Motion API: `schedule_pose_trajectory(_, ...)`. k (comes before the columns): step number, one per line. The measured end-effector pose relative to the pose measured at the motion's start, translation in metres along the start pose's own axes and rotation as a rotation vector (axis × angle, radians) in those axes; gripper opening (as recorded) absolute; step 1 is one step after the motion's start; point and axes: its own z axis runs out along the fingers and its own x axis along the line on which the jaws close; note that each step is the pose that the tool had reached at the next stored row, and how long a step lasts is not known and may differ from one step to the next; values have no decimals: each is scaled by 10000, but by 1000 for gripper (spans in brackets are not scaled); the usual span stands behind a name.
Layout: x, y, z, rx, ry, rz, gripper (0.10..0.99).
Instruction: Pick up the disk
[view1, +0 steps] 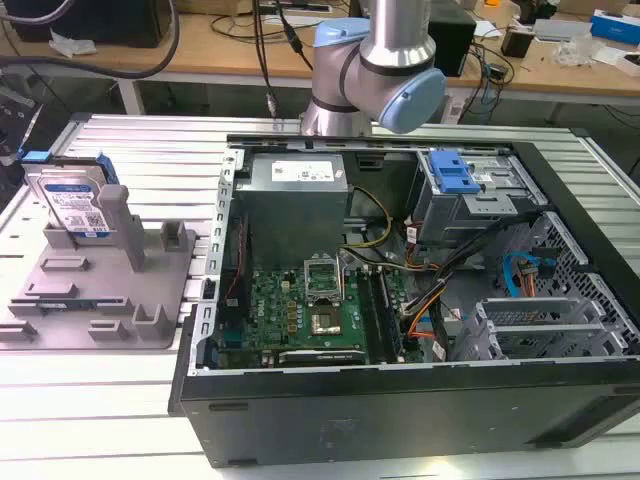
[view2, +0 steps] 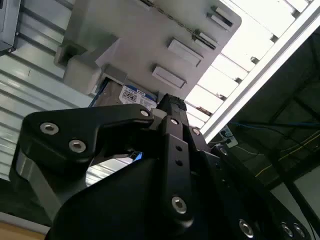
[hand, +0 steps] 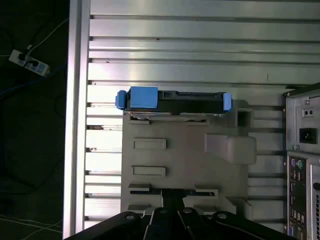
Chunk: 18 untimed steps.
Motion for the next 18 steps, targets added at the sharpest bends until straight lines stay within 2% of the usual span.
schedule_pose_trajectory(8,0,0,0,1,2,-49,106)
schedule_pose_trajectory(10,0,0,2,-1,11,-358,106)
schedule_pose_trajectory(16,-1,0,4,1,98,-2423,106)
schedule_pose_trajectory(18,-4,0,4,1,149,-3670,106)
